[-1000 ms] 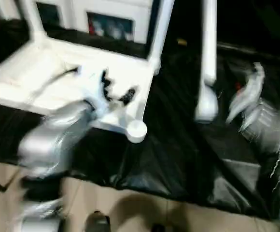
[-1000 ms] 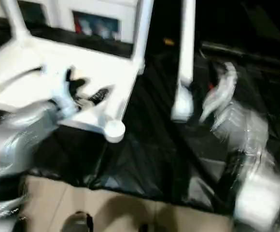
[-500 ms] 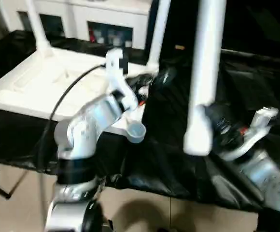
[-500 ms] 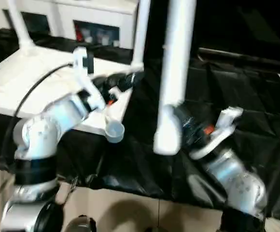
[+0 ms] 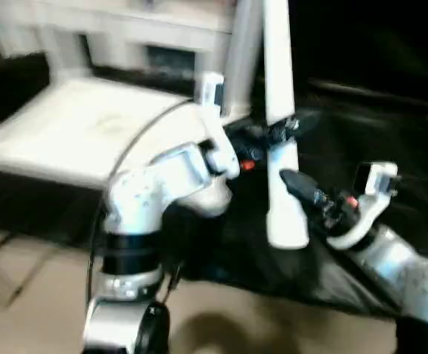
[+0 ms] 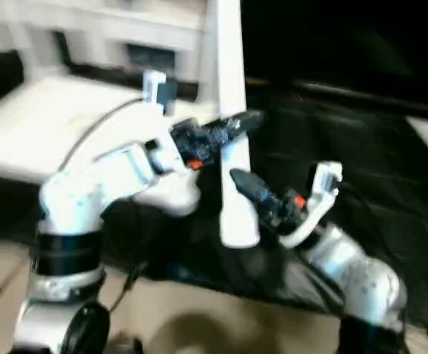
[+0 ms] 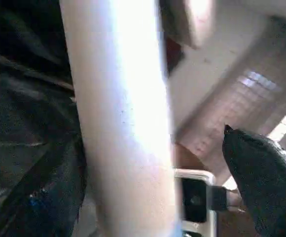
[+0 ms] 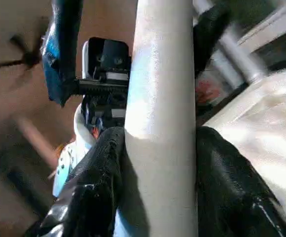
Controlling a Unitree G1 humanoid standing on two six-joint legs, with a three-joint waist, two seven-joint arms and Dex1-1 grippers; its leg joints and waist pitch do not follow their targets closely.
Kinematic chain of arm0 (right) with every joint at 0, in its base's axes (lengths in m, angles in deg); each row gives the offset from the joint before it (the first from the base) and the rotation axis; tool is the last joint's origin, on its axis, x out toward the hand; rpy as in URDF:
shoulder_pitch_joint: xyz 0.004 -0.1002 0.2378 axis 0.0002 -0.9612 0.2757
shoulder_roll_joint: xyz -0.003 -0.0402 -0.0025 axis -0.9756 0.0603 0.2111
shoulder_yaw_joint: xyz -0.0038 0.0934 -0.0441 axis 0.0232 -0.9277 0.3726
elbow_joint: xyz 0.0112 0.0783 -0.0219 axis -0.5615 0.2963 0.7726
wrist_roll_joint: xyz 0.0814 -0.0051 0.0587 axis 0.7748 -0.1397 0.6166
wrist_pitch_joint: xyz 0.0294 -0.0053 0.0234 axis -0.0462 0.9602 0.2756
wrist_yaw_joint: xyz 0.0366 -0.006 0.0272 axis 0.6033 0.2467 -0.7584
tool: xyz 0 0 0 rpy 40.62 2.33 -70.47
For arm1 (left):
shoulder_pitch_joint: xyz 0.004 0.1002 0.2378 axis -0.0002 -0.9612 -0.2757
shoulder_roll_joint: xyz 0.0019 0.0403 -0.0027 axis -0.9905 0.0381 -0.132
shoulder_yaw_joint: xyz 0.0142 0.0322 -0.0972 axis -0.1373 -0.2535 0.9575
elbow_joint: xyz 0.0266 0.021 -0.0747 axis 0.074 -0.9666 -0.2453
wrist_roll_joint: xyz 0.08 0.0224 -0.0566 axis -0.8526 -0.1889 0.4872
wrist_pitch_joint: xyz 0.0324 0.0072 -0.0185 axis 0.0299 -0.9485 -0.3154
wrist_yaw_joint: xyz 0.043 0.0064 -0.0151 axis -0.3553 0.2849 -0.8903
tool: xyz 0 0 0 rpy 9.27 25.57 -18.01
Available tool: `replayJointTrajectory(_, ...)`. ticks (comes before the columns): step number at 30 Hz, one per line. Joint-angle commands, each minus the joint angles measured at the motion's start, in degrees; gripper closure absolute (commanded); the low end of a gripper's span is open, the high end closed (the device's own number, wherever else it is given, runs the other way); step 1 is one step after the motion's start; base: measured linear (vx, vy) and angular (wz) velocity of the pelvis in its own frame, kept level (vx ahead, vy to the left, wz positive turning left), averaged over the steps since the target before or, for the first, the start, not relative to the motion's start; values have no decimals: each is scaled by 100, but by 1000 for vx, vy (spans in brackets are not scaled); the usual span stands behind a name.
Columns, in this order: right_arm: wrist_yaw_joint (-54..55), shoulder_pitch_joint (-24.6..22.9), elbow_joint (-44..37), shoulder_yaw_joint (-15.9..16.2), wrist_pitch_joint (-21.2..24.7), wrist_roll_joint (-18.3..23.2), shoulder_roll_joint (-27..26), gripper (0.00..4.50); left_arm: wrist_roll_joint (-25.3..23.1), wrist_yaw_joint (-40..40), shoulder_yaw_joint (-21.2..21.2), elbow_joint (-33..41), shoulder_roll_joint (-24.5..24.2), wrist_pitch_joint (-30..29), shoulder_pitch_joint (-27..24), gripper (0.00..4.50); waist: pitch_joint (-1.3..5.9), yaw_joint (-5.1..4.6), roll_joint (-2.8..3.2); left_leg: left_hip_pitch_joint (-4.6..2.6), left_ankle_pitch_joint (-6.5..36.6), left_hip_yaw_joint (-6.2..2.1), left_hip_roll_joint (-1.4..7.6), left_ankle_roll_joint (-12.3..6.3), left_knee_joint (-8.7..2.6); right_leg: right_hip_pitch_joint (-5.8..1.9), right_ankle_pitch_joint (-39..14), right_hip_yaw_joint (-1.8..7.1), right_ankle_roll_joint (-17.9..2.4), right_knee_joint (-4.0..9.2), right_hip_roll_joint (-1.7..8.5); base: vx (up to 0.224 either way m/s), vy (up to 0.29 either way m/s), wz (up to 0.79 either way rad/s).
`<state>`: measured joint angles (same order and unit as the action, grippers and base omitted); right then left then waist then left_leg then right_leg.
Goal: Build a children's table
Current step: Pick table leg
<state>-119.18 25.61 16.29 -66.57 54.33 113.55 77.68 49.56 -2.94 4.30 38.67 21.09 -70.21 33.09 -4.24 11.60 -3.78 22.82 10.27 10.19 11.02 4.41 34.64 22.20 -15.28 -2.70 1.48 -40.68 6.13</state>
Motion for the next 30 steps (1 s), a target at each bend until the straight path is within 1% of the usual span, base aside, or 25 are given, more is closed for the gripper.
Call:
replayJointTrajectory(1, -46, 2, -71, 45, 52, 4, 75, 265, -130, -214, 70, -154, 48, 71, 135, 0, 378, 73, -105, -112, -114, -136, 135, 134, -209, -120, -3711, 335, 110, 1141, 446, 0, 0, 0)
replayJointTrajectory(2, -44, -4, -71, 69, 41, -1, 113, 265, -96, -251, 154, -155, 78, 73, 152, 0, 383, 35, -3, -134, 654, -122, 146, 290, -374, -87, -2952, 140, -137, 1044, 248, 0, 0, 0)
replayJointTrajectory(3, -45, 5, -57, 87, 26, -12, 137, 265, -64, -255, 217, -161, 94, 92, 172, 0, 388, 5, 33, -163, 1096, -121, 172, 359, -429, -83, -2868, 110, -201, 1033, 222, 0, 0, 0)
replayJointTrajectory(4, -43, 8, -51, 96, 16, -13, 147, 265, -46, -251, 236, -159, 96, 99, 179, 0, 402, -47, 102, -179, 1775, -147, 195, 464, -486, -88, -2827, 75, -265, 1040, 226, -11, 56, -4)
replayJointTrajectory(5, -42, 44, -9, 110, -1, -18, 174, 265, 113, -200, 359, -144, 123, 126, 216, 27, 415, -68, 122, -198, 1979, -159, 213, 524, -512, -98, -2770, 57, -271, 1053, 225, -11, 56, -4)
replayJointTrajectory(6, -48, 75, 27, 130, -14, -23, 198, 265, 232, -163, 407, -139, 114, 152, 243, 27, 448, -133, 104, -148, 2069, -207, 232, 577, -616, -204, -2239, 14, -324, 1028, 214, 6, 83, -12)
replayJointTrajectory(7, -52, 92, 49, 143, -23, -32, 213, 265, 284, -154, 423, -131, 108, 160, 253, 27, 459, -150, 100, -150, 2041, -203, 234, 578, -629, -212, -2030, 13, -347, 1025, 209, 0, 0, 0)
replayJointTrajectory(8, -63, 148, 135, 214, -79, -66, 260, 265, 369, -133, 425, -123, 77, 181, 266, 38, 476, -165, 121, -183, 2036, -199, 245, 585, -663, -219, -1695, 11, -424, 1020, 203, 16, 97, -14)
replayJointTrajectory(9, -63, 152, 141, 219, -84, -68, 262, 265, 371, -132, 423, -122, 74, 181, 266, 48, 480, -179, 129, -189, 2034, -193, 246, 591, -673, -221, -1574, 10, -458, 1024, 205, 14, 95, -9)
replayJointTrajectory(10, -61, 168, 166, 245, -107, -71, 274, 265, 374, -129, 422, -118, 72, 175, 267, 70, 478, -230, 113, -185, 2042, -179, 242, 597, -692, -228, -1443, 9, -505, 1034, 200, 22, 131, -12)
replayJointTrajectory(11, -59, 191, 196, 267, -128, -77, 279, 265, 392, -116, 429, -108, 76, 168, 260, 76, 493, -243, 86, -180, 1945, -156, 233, 554, -685, -238, -1346, 19, -521, 1047, 217, 16, 83, -7)
replayJointTrajectory(12, -57, 206, 213, 274, -141, -81, 280, 265, 408, -106, 432, -96, 81, 154, 253, 76, 499, -252, 81, -168, 1825, -145, 229, 525, -678, -245, -1240, 27, -532, 1045, 223, 22, 62, -8)
replayJointTrajectory(13, -41, 244, 271, 285, -180, -96, 282, 265, 379, -97, 402, -49, 75, 121, 227, 90, 501, -252, 71, -134, 1581, -123, 217, 462, -671, -257, -1038, 38, -544, 1037, 222, 0, 0, 0)
replayJointTrajectory(14, -51, 267, 310, 303, -208, -124, 288, 265, 381, -87, 398, -43, 76, 109, 223, 90, 493, -244, 36, -154, 1560, -93, 212, 405, -655, -228, -1089, 46, -541, 1060, 224, 0, 0, 0)
replayJointTrajectory(15, -52, 270, 315, 306, -211, -128, 289, 265, 382, -86, 399, -43, 76, 107, 223, 104, 492, -237, 45, -169, 1595, -88, 215, 400, -646, -212, -1185, 50, -551, 1065, 234, 0, 0, 0)
replayJointTrajectory(16, -63, 303, 367, 331, -240, -159, 297, 265, 395, -92, 412, -51, 81, 110, 229, 114, 491, -228, 18, -169, 1633, -74, 210, 376, -626, -204, -1336, 64, -525, 1094, 264, 0, 0, 0)
replayJointTrajectory(17, -63, 317, 388, 339, -248, -167, 299, 265, 403, -102, 421, -59, 82, 116, 235, 121, 491, -214, 13, -156, 1549, -67, 207, 354, -618, -207, -1358, 72, -506, 1100, 275, 0, 0, 0)
replayJointTrajectory(18, -60, 323, 392, 347, -253, -170, 301, 265, 414, -108, 423, -60, 79, 118, 237, 121, 501, -204, 8, -151, 1462, -63, 207, 337, -611, -215, -1298, 75, -498, 1093, 276, 0, 0, 0)
replayJointTrajectory(19, -49, 345, 407, 373, -269, -174, 307, 265, 440, -115, 410, -57, 61, 135, 236, 137, 508, -187, 0, -141, 1277, -52, 205, 296, -600, -223, -1123, 77, -500, 1077, 268, 0, 0, 0)
replayJointTrajectory(21, -33, 371, 422, 405, -290, -172, 311, 265, 460, -109, 374, -44, 31, 165, 224, 160, 518, -186, 3, -114, 1027, -51, 199, 261, -592, -246, -807, 72, -536, 1035, 251, 0, 0, 0)
replayJointTrajectory(22, -23, 388, 434, 420, -306, -176, 312, 265, 444, -118, 354, -44, 16, 192, 221, 165, 529, -183, 22, -109, 888, -48, 202, 254, -586, -257, -589, 69, -577, 1009, 240, 0, 0, 0)
replayJointTrajectory(24, -2, 409, 440, 447, -334, -178, 315, 265, 408, -157, 358, -55, 18, 229, 227, 182, 532, -181, 21, -117, 719, -31, 198, 232, -559, -266, -258, 75, -656, 975, 216, 0, 0, 0)
replayJointTrajectory(25, -2, 409, 440, 448, -335, -179, 316, 265, 407, -157, 358, -55, 18, 231, 228, 195, 531, -181, 15, -117, 694, -26, 195, 221, -554, -269, -206, 76, -676, 973, 212, 0, 0, 0)
replayJointTrajectory(28, -5, 408, 438, 496, -386, -222, 334, 265, 411, -161, 390, -70, 20, 266, 244, 221, 536, -191, 33, -132, 591, -22, 197, 187, -540, -284, 41, 71, -776, 942, 189, 0, 0, 0)
replayJointTrajectory(30, 22, 404, 427, 503, -409, -225, 344, 265, 356, -184, 365, -51, 11, 320, 244, 233, 534, -195, 47, -144, 646, -21, 201, 200, -541, -284, -5, 71, -802, 948, 192, 0, 0, 0)
